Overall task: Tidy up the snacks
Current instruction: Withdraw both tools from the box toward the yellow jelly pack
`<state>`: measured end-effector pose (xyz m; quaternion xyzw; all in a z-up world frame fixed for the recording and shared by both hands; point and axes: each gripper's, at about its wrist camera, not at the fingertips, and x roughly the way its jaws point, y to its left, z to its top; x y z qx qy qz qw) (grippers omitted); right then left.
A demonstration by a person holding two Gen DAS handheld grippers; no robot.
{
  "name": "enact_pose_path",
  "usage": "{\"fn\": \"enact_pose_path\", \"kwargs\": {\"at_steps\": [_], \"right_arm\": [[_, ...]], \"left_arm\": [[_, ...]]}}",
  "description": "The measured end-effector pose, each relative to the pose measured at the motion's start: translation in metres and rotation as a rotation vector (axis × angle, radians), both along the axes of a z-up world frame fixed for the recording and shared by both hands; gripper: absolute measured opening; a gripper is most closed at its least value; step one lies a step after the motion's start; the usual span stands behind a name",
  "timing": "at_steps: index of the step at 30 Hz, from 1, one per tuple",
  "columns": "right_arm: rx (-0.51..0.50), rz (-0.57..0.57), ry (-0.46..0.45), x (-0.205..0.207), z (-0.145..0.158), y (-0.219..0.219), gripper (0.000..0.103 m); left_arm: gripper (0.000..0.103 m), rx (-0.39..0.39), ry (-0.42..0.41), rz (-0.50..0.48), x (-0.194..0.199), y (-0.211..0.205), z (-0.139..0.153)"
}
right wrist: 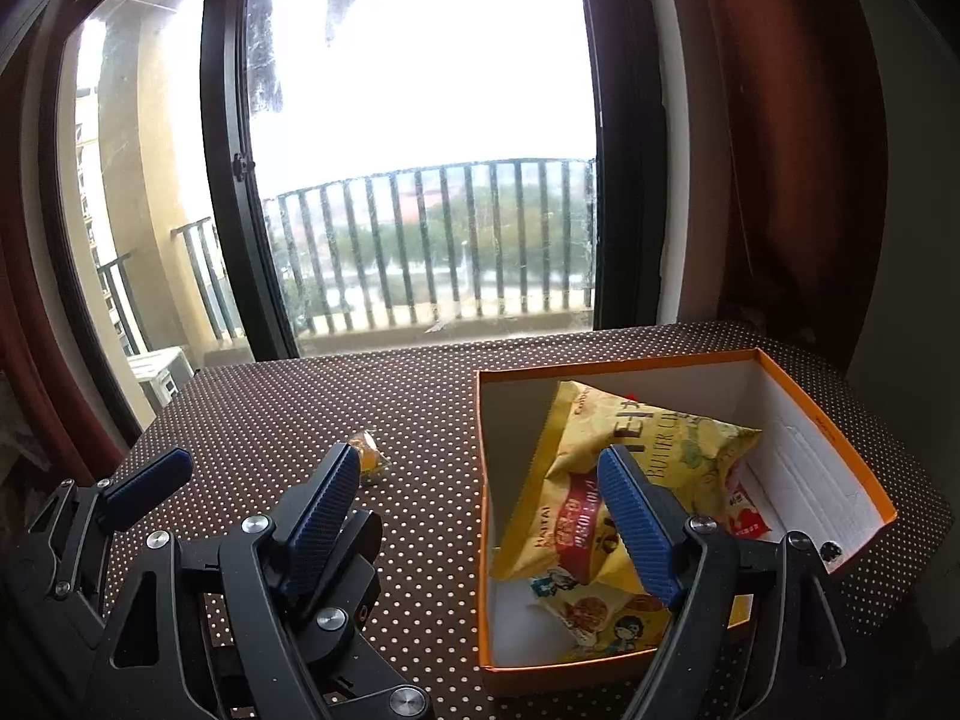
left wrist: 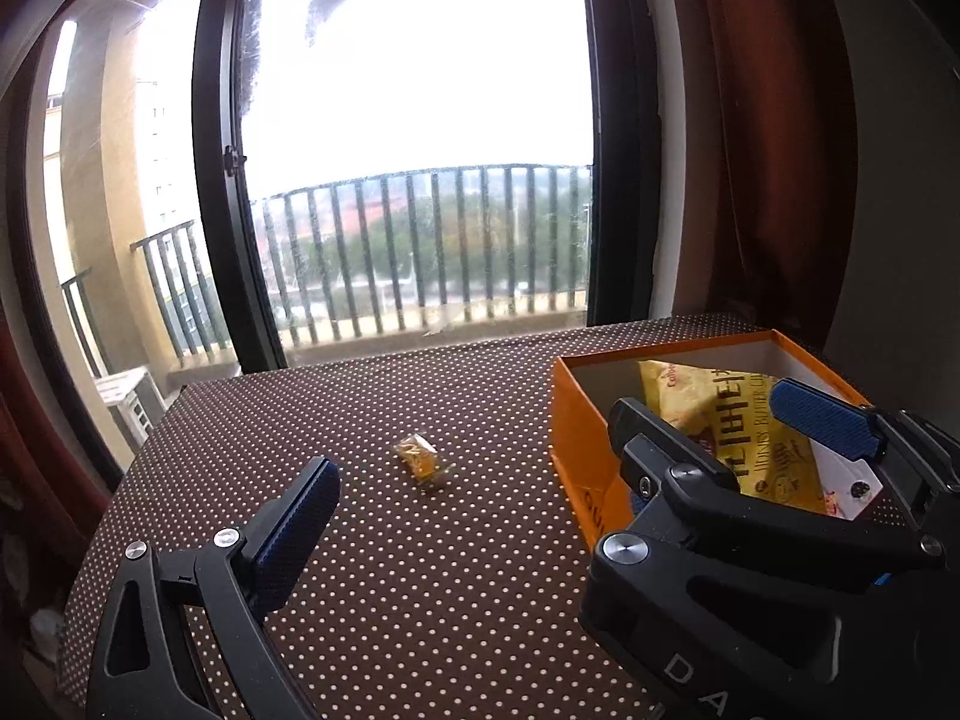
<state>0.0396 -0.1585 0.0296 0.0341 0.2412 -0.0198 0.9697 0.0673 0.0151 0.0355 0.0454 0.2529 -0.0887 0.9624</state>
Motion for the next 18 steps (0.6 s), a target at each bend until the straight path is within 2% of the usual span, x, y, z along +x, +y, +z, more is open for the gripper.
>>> {"fn": "enact_pose_path", "kwargs": {"at_steps": [9,18], "right_arm": [[-0.004,0.058,0.021,0.030,-0.009,0.034,0.084],[0.001,0.087,0.087,0.074,-0.029,0.061,0.084]], "left_arm": [[0.098,0.009,0.030,0.069,0.027,0.035,-0.012],[0.098,0.022,0.095,0.130,0.063,0.063,-0.034]]}}
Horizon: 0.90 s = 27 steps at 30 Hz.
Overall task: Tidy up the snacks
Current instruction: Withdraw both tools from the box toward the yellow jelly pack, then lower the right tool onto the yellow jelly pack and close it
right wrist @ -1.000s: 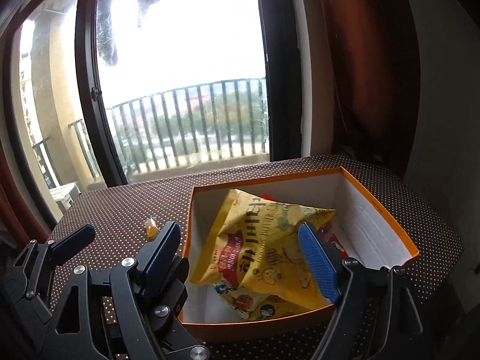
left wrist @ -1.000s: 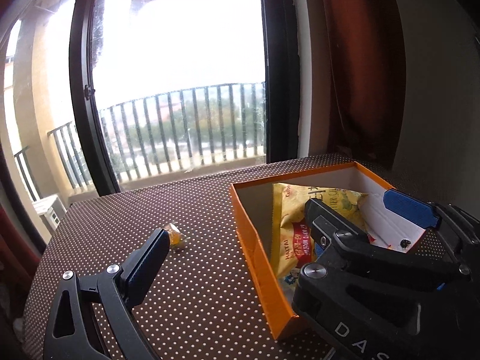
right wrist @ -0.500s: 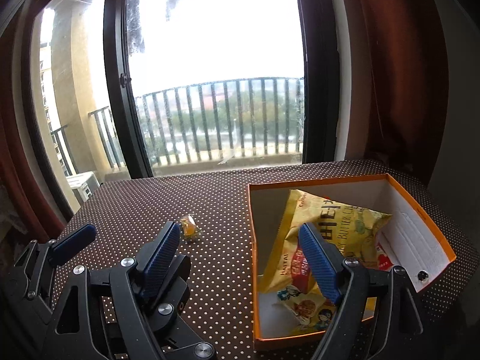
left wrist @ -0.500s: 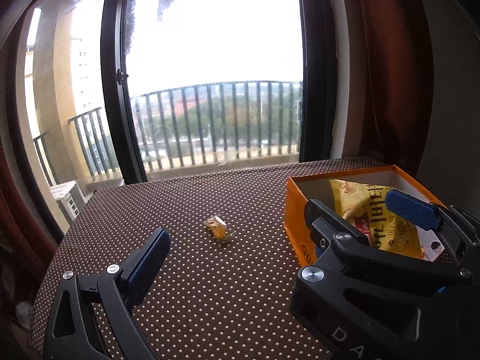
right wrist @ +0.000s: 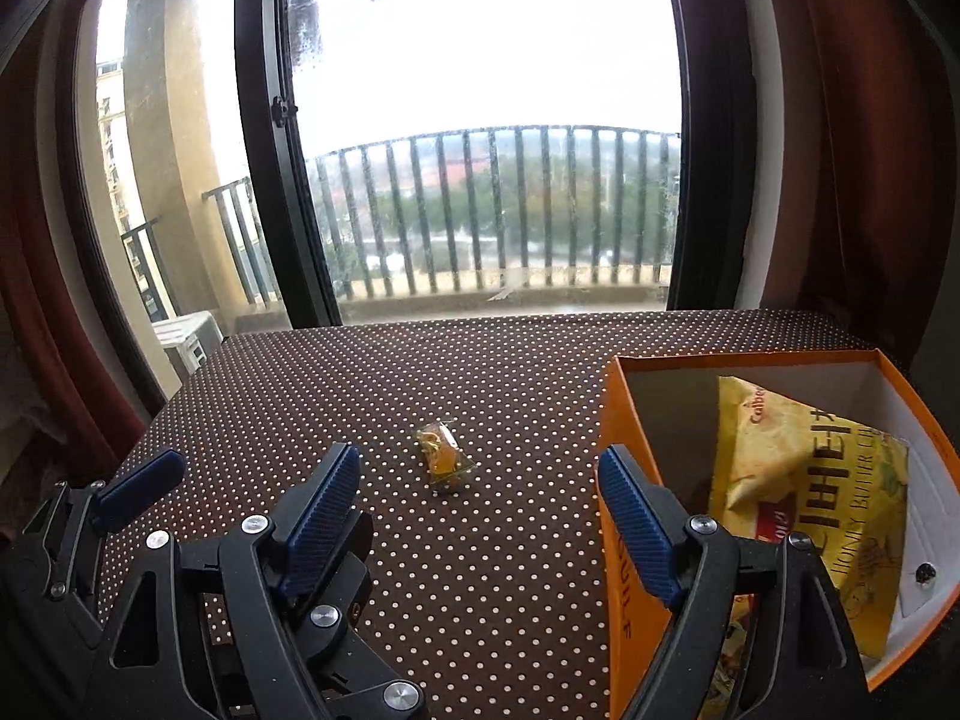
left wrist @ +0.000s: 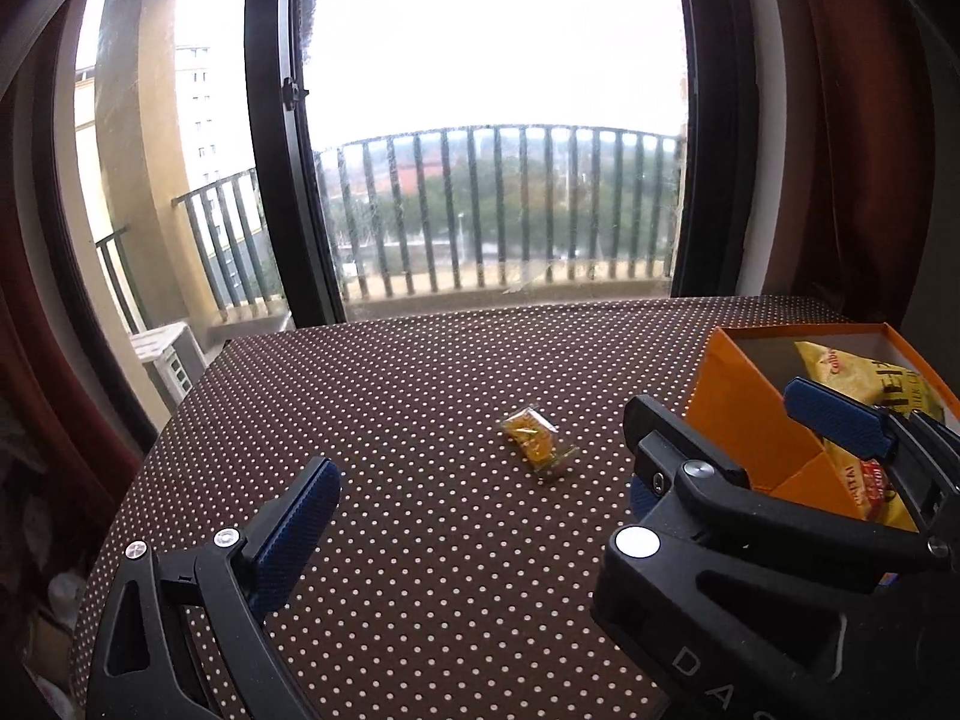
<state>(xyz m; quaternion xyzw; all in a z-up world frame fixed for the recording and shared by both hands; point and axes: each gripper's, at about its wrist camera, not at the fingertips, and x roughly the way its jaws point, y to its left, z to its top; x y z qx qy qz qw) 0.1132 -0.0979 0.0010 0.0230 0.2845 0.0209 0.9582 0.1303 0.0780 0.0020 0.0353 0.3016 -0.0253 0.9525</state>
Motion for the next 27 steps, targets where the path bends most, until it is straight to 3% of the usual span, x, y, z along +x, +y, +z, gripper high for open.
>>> {"fn": "enact_pose_path", "kwargs": {"at_steps": [14,23,27], "right_arm": [[0.041,-0.066,0.116,0.072,-0.046,0.021,0.084],[0.071,-0.156,0.162,0.123,-0.074,0.013,0.084],[0.068,-0.160,0.179,0.138,-0.085,0.014,0.084]], "left_arm": [[0.098,0.054,0.118,-0.013,0.072,0.023,-0.043],[0.097,0.087,0.145,-0.004,0.127,0.028,-0.064],[0.097,0.059,0.161,0.005,0.140,0.037,-0.074]]}}
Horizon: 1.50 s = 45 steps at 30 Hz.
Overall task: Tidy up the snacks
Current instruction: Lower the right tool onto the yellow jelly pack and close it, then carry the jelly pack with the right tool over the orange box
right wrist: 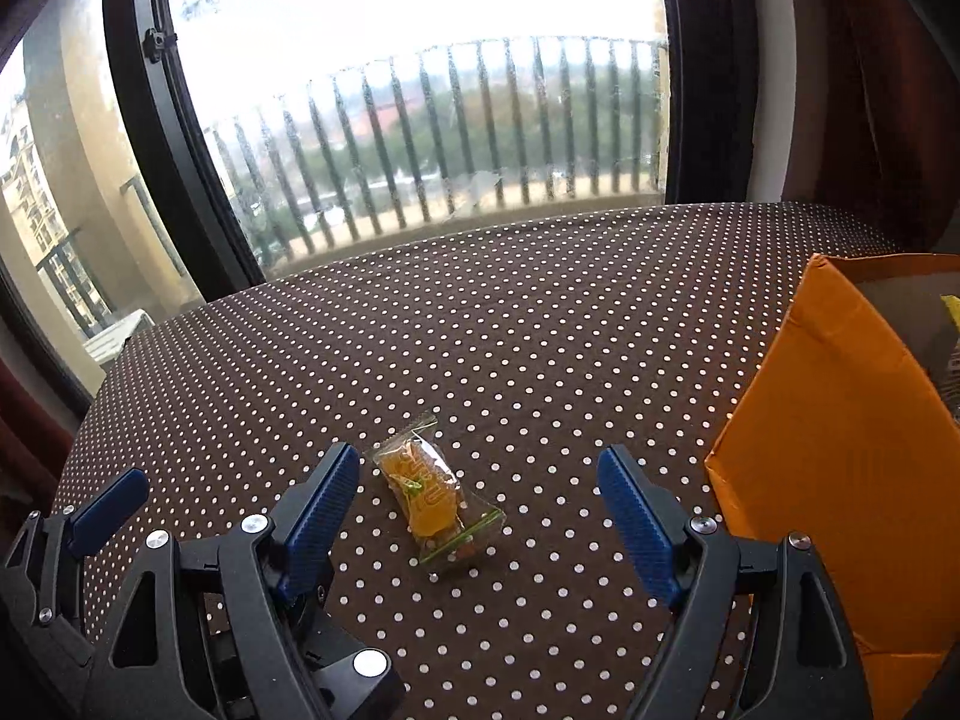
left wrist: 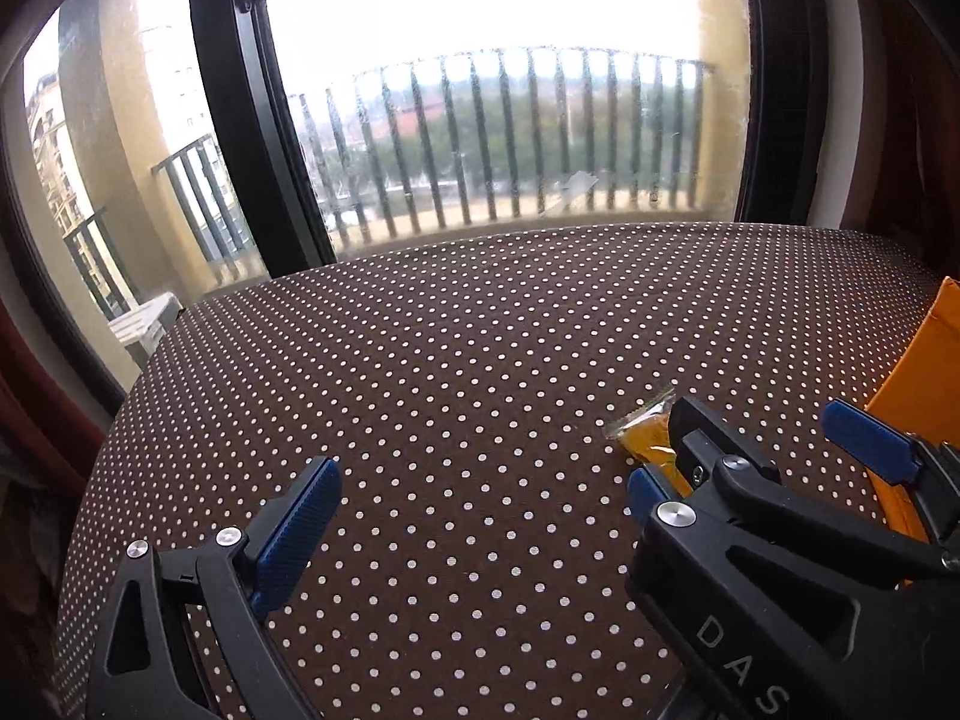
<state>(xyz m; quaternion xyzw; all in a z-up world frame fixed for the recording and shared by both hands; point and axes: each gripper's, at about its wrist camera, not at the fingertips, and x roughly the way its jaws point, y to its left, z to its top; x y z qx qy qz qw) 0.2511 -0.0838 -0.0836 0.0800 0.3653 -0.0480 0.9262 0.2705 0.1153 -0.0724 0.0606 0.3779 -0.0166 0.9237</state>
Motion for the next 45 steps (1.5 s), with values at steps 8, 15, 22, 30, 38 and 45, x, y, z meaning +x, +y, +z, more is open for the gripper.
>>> {"fn": "enact_pose_path", "kwargs": {"at_steps": [8,15,22,30,38,45], "right_arm": [[0.007,0.033,0.056,0.022,-0.018,0.011,0.084],[-0.037,0.041,0.099,0.030,-0.023,0.018,0.058],[-0.022,0.077,0.090,0.024,-0.024,0.018,0.034],[-0.002,0.090,0.085,0.012,-0.025,0.014,0.026],[-0.005,0.118,0.099,-0.012,-0.020,0.013,0.026],[-0.021,0.149,0.051,-0.038,0.000,0.015,0.026]], "left_arm": [[0.093,-0.048,0.101,0.023,0.019,0.020,-0.026],[0.094,-0.024,0.122,0.031,0.018,0.020,-0.034],[0.103,-0.093,0.170,0.009,0.019,0.020,-0.039],[0.102,-0.097,0.166,0.005,0.008,0.012,-0.041],[0.100,-0.068,0.151,0.026,-0.012,0.013,-0.035],[0.099,-0.077,0.096,0.055,-0.039,0.015,-0.015]]}}
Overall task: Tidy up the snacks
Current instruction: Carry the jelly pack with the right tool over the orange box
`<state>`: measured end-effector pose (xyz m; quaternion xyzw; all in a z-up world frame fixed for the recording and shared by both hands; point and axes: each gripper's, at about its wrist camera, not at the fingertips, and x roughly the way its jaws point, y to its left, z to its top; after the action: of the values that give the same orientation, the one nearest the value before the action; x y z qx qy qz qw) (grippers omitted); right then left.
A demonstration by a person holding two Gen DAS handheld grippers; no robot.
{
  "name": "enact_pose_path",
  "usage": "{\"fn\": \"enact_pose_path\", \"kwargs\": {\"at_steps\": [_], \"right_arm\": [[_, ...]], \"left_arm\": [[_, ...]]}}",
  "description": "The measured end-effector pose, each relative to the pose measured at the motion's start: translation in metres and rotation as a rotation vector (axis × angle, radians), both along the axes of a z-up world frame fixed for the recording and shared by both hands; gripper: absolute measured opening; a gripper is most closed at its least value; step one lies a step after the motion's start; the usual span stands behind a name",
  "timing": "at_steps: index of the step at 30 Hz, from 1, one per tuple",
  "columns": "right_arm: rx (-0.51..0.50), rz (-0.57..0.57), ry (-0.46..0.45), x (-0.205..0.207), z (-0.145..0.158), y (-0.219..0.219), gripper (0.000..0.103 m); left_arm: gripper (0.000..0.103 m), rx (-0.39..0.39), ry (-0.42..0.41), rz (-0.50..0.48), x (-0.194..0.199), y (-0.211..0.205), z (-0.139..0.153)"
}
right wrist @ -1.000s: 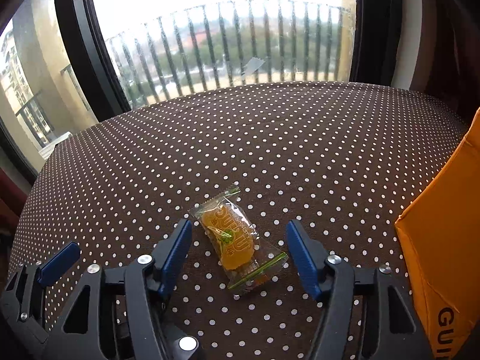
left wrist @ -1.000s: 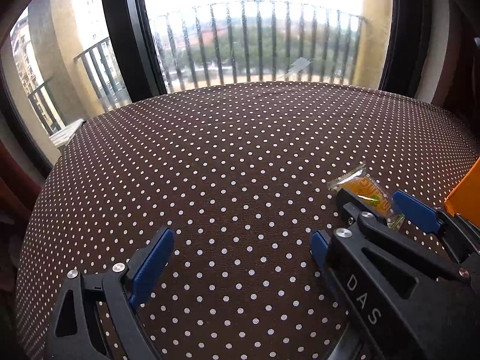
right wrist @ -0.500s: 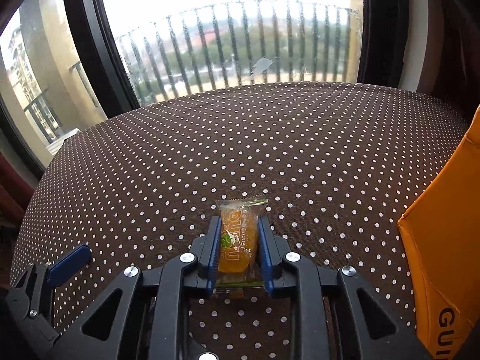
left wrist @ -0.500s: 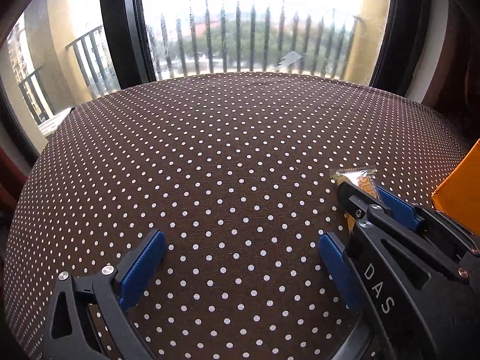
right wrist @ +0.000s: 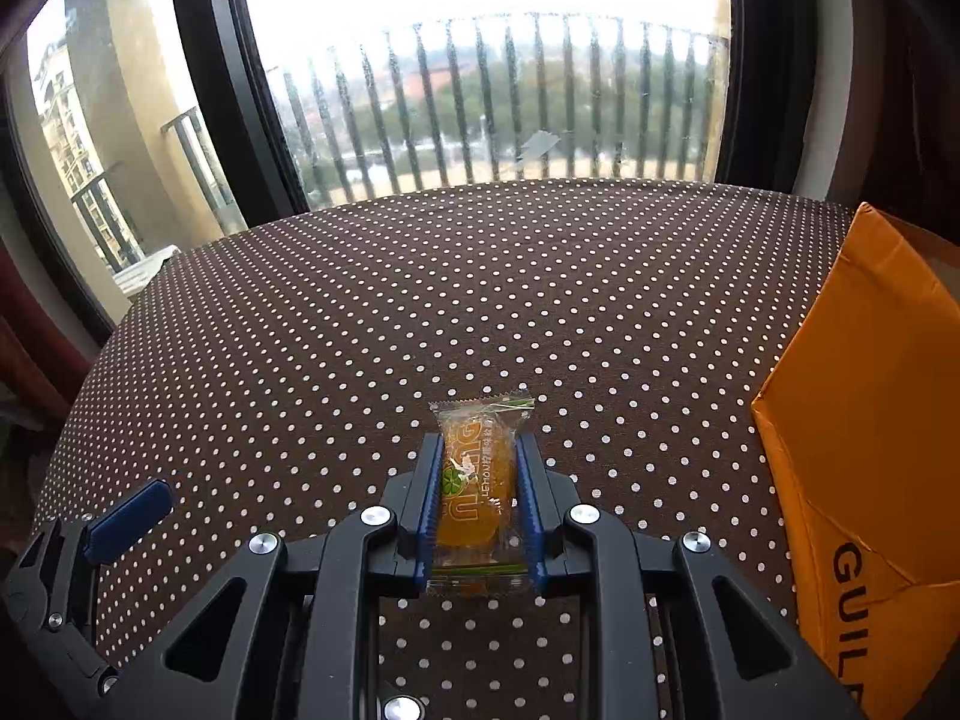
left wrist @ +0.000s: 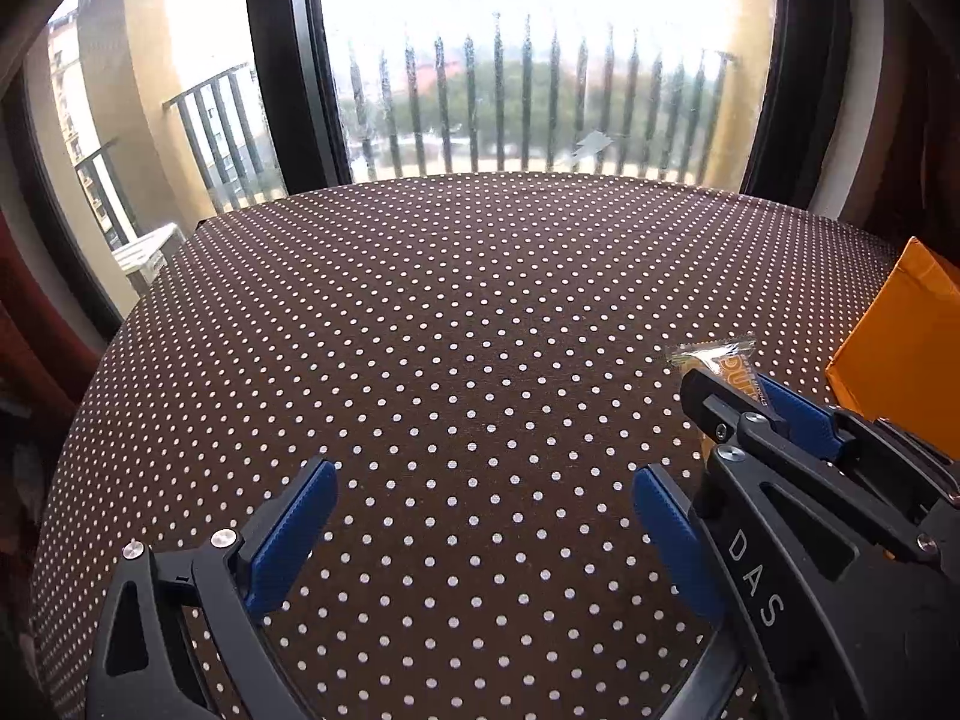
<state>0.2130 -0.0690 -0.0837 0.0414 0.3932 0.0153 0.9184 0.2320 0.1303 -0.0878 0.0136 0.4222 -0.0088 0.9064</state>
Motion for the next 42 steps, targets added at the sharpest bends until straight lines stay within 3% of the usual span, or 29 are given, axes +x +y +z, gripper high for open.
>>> {"fn": "enact_pose_path", "kwargs": {"at_steps": [15,23,31,42], "right_arm": [[-0.020,0.107,-0.090,-0.056,0.058,-0.008,0.026],[-0.017,0.118,-0.182,-0.093,0.082,-0.022,0.025],[-0.022,0.113,-0.267,-0.125,0.107,-0.035,0.026],[-0.003,0.094,-0.350,-0.155,0.129,-0.064,0.025]], "left_arm": [[0.096,-0.001,-0.129,-0.005,-0.069,-0.026,0.065],[0.094,0.003,-0.223,-0.016,-0.105,-0.040,0.096],[0.094,0.002,-0.308,-0.022,-0.143,-0.062,0.116],[0.094,0.011,-0.395,-0.048,-0.167,-0.089,0.134]]}}
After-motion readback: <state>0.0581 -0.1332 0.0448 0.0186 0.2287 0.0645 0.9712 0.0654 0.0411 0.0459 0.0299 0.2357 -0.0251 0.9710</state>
